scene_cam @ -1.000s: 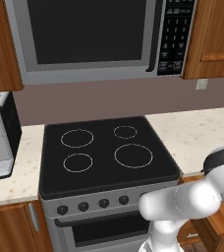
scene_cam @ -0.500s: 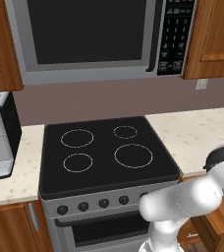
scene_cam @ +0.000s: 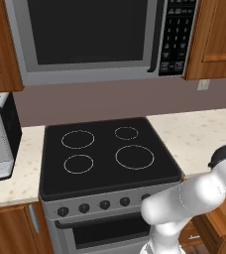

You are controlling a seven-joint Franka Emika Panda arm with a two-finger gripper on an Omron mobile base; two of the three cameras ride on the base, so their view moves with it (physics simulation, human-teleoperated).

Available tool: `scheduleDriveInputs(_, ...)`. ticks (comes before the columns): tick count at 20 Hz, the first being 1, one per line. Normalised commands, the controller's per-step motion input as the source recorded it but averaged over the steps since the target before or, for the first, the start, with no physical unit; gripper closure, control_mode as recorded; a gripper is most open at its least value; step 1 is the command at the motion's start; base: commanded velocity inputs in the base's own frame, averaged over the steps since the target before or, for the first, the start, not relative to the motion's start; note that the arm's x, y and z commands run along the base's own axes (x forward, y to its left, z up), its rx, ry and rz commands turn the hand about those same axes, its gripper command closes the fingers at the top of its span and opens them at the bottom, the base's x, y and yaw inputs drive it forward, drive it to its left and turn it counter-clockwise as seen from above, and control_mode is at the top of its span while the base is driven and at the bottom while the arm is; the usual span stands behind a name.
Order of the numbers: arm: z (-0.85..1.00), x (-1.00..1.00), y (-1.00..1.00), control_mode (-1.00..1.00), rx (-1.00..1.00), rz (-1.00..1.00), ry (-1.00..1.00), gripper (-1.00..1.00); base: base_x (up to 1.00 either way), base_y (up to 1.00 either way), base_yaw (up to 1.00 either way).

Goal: Take the tongs from the drawer on the right and place them on the dining counter next to the tray containing the kebab skewer.

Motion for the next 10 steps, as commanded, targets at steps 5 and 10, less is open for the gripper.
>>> scheduleDriveInputs(5, -0.08, 0.23, -0.07, -1.0, 0.0, 0.0, 0.0, -1.0, 0.0, 0.0, 0.0)
scheduleDriveInputs(10, -0.18, 0.17, -0.19, -1.0, 0.02, 0.0, 0.01, -1.0, 0.0, 0.0, 0.0)
